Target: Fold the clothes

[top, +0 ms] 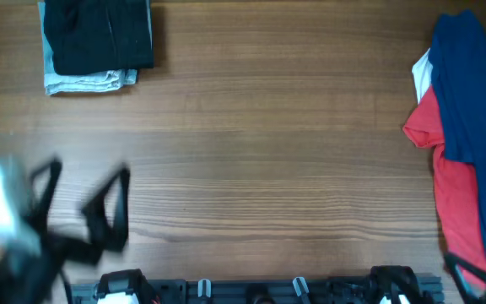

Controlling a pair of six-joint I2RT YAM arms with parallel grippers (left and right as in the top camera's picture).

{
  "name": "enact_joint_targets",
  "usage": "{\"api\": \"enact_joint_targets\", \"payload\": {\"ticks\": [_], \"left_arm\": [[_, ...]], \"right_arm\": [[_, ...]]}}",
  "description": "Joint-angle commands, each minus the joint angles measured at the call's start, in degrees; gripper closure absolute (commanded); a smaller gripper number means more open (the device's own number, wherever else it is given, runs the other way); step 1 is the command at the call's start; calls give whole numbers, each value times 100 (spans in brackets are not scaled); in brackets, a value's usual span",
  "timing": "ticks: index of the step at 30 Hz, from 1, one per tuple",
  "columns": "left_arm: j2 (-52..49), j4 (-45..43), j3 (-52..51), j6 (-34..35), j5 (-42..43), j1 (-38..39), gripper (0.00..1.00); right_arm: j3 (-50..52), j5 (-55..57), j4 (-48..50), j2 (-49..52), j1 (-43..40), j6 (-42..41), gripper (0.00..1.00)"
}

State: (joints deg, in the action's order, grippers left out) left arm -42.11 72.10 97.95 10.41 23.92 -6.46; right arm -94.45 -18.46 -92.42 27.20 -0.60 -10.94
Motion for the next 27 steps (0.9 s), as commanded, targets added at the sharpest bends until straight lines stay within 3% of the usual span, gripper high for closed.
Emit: {"api": "enact_joint_targets", "payload": {"ticks": [1, 4, 7, 27], "left_arm": [[1432, 490, -693, 35, 249, 35, 0], [2712, 636, -1158, 79, 243, 17, 0], [3204, 643, -1176, 76, 243, 20, 0], [3220, 667, -1176, 76, 243, 20, 0]], "right_arm": [[42, -46, 31, -216, -13, -540, 0], [50, 686, 72, -299, -13, -682, 0], [85, 970, 61, -299, -13, -1543, 0], [83, 968, 33, -299, -13, -1624, 0]]}}
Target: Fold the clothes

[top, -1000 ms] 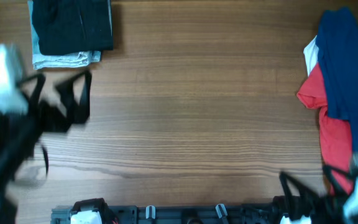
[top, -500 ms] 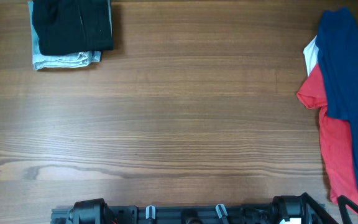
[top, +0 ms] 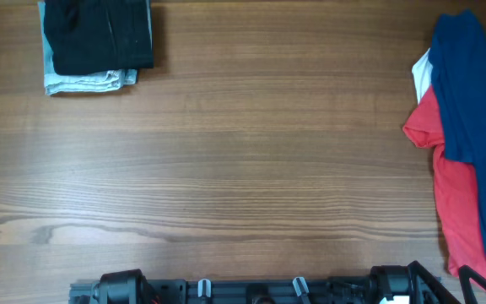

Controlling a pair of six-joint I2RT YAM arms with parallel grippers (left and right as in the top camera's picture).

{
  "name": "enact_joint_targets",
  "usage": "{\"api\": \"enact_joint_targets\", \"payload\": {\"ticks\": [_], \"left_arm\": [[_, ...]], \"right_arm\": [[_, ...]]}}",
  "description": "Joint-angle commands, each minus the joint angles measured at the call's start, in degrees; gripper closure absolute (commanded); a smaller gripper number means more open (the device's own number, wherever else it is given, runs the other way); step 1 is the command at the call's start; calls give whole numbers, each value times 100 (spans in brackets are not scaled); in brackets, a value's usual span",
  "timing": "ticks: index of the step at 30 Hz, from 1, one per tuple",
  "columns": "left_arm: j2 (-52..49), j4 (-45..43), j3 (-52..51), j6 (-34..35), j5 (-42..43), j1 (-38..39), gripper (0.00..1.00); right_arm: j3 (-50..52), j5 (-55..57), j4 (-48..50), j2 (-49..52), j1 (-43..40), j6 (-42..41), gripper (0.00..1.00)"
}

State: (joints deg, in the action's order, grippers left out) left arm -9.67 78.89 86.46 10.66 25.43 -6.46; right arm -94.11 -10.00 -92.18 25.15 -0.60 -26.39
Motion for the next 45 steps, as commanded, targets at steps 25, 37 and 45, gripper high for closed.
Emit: {"api": "enact_joint_targets", "payload": {"ticks": [25, 37, 45], "left_arm": [[-24, -15, -26, 52, 92, 20, 0], [-24, -13, -26, 52, 92, 20, 0], [-24, -13, -26, 52, 92, 20, 0]], "right_arm": [[8271, -181, 8542, -2306, 4, 1731, 0], [9383, 374, 9403, -2498, 4, 1742, 1], [9381, 658, 9232, -2494, 4, 1738, 0]]}}
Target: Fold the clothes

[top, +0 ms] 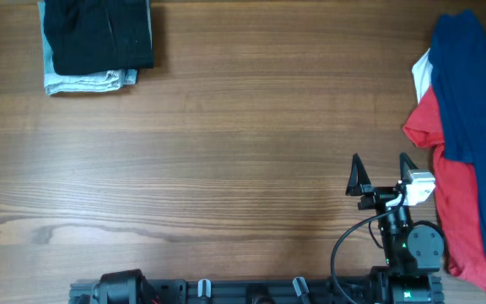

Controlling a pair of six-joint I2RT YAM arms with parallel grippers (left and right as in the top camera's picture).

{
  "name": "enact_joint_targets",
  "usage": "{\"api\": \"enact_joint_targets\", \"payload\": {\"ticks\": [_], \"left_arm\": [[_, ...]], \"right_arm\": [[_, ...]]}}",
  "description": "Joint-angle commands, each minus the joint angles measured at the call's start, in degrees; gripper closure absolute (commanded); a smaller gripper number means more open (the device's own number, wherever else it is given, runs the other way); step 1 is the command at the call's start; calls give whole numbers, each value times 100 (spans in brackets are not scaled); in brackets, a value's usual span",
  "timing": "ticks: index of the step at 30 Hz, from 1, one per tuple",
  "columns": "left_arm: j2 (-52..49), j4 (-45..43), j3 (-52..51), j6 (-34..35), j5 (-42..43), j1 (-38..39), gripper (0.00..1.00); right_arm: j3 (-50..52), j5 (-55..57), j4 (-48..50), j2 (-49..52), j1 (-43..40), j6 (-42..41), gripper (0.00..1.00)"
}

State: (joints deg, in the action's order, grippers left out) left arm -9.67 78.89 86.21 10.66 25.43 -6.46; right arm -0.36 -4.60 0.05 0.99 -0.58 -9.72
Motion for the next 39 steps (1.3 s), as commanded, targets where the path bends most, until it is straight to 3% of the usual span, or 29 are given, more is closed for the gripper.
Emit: {"api": "enact_joint_targets", "payload": {"ticks": [1, 19, 21, 25, 28, 33, 39], "left_arm": [[-24, -13, -2, 52, 92, 20, 0], [-7, -219, -225, 284, -96, -20, 0], [44, -883, -754, 1073, -828, -22, 0], [702, -3077, -3147, 1545, -1709, 37, 0], [887, -4422, -4666, 1731, -1770, 92, 0], [951, -5600, -6017, 1681, -2605, 424, 0], [951, -7626, -7886, 1683, -2726, 826, 0]], "right_arm": [[7, 118, 9, -79, 2, 72, 0], [7, 118, 9, -79, 2, 70, 0], [7, 118, 9, -79, 2, 72, 0], [7, 118, 9, -79, 2, 70, 0], [7, 118, 9, -79, 2, 70, 0], [7, 118, 9, -79, 2, 70, 0], [7, 118, 9, -79, 2, 70, 0]]}}
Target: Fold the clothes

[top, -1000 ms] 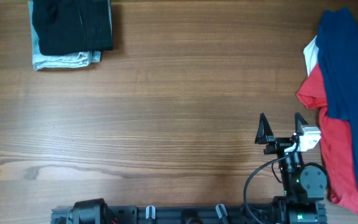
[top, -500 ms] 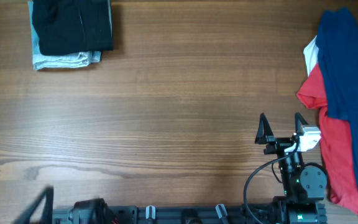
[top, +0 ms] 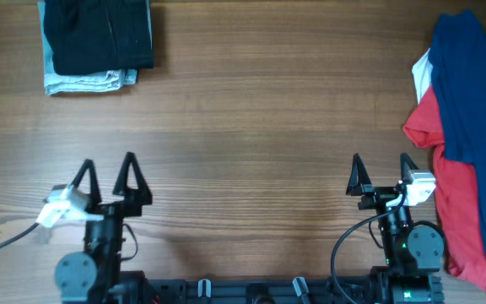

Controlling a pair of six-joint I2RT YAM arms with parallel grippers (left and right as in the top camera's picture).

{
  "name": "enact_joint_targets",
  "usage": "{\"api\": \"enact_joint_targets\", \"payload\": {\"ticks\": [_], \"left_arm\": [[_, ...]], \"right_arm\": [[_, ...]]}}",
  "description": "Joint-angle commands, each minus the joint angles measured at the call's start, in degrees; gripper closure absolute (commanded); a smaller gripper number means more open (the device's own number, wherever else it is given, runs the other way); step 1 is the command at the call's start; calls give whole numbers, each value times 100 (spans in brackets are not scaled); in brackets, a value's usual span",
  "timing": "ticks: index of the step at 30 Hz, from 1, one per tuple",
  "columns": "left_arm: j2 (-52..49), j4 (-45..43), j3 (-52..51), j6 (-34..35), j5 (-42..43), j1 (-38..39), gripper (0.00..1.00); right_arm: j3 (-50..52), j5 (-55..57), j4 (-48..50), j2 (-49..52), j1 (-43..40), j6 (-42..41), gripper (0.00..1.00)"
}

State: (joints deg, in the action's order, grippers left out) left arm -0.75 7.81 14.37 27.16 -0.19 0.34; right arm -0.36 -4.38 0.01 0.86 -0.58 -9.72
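Note:
A pile of unfolded clothes lies at the right edge: a blue garment [top: 467, 93] draped over a red one [top: 454, 190], with a bit of white [top: 421, 72] beneath. At the far left a folded stack [top: 95, 42] has a black garment on top of a light grey one. My left gripper [top: 107, 169] stands open over bare table at the near left. My right gripper [top: 380, 167] stands open at the near right, just left of the red garment and not touching it.
The wooden table [top: 251, 143] spreads between the stack and the pile. The arm bases and a black rail [top: 251, 290] run along the near edge.
My left arm has come into view at the near left with its gripper open. The right arm has not moved, and the clothes lie as before.
First my left gripper was a blur at the near left edge and the right arm sat at the bottom right corner. Then both arms were almost out of view. After that the right gripper stood open beside the red garment, and now the left one is open too.

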Motion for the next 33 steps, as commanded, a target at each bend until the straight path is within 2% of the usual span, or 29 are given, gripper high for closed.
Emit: {"api": "enact_joint_targets", "payload": {"ticks": [1, 5, 10, 11, 13, 33], "left_arm": [[59, -732, -885, 31, -168, 173, 0], [59, -1108, -1364, 26, -404, 181, 0], [59, -417, -1405, -435, -476, 179, 0], [59, -380, -1405, -1014, -98, 179, 0], [59, -358, -1405, -1641, 450, 179, 0], [52, -365, -1405, -1670, 356, 179, 0]], "right_arm": [[7, 96, 15, -66, 2, 72, 0], [7, 96, 13, -66, 2, 70, 0], [7, 96, 13, -66, 2, 72, 0], [7, 96, 13, -66, 2, 70, 0], [7, 96, 13, -66, 2, 70, 0], [7, 96, 13, -66, 2, 70, 0]]}}
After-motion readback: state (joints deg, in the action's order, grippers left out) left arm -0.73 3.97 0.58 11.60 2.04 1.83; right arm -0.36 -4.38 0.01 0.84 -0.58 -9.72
